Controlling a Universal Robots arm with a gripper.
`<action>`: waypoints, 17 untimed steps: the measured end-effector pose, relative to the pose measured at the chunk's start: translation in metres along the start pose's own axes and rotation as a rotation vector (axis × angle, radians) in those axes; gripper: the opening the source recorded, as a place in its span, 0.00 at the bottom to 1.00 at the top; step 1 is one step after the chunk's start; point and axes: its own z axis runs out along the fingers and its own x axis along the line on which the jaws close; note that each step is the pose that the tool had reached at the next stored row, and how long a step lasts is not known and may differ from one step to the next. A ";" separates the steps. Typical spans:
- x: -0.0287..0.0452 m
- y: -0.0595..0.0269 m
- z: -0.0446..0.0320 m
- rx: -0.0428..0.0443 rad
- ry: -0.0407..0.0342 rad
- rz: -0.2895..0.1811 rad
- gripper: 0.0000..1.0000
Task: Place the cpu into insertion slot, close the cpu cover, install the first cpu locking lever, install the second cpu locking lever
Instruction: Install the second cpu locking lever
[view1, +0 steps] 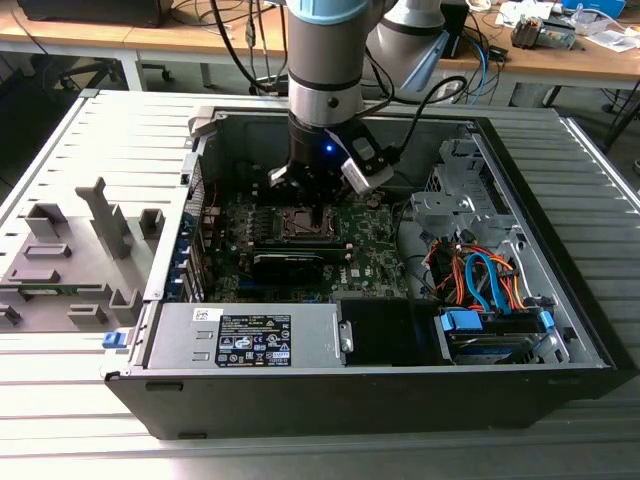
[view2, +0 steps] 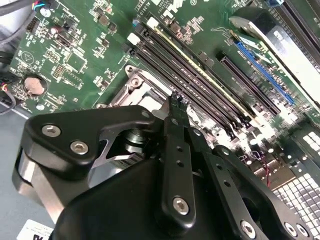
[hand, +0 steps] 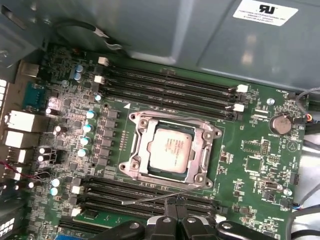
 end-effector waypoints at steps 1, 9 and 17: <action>0.0001 0.0000 0.0000 0.0086 0.0017 0.003 0.11; -0.0052 -0.0008 0.0121 0.0300 0.0050 0.088 0.11; -0.0139 -0.0028 0.0271 0.0296 0.0097 0.088 0.11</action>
